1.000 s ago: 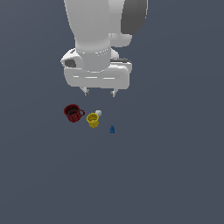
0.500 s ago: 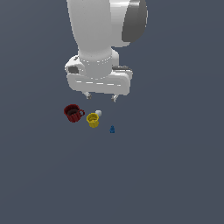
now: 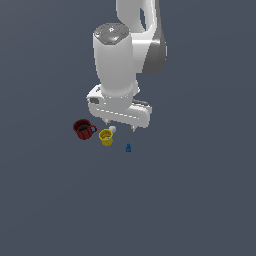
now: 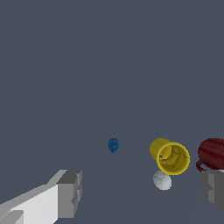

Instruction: Pick up a designated object from a clutter of objects.

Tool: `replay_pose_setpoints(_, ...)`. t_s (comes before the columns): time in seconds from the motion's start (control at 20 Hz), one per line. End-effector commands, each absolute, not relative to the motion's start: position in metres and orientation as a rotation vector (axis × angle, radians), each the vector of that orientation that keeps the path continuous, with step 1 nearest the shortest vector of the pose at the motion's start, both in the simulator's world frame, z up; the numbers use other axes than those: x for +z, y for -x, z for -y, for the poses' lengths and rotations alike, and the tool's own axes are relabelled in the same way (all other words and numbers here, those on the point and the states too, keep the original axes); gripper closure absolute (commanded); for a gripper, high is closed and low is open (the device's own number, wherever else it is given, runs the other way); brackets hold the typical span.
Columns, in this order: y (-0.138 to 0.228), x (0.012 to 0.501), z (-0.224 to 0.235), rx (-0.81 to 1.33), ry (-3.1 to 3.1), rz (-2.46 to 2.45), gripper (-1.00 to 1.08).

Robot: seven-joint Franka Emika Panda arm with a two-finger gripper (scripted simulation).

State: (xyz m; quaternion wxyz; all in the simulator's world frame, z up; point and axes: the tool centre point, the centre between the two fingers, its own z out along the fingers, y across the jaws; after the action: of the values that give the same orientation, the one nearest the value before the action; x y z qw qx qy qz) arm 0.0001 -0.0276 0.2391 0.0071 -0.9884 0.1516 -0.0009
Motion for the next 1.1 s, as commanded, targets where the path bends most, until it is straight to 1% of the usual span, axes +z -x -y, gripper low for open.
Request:
replay_pose_setpoints(0.0, 0.001, 0.215, 0.023, -0.001, 3.081, -0.554, -0.92)
replay_pose_setpoints(0.25, 0.009, 0.167, 0.013, 0.000, 3.052, -0.718, -0.92)
replay_pose_setpoints(0.5, 0.018, 0.131, 0.006, 0.000, 3.022, -0.848, -0.92)
replay_pose_setpoints(0.75, 0.027, 0.107, 0.001, 0.000, 2.998, -0.934, -0.92)
replay_pose_setpoints(1.05, 0.032, 0.093, -0.002, 0.000, 2.984, -0.983, -0.92)
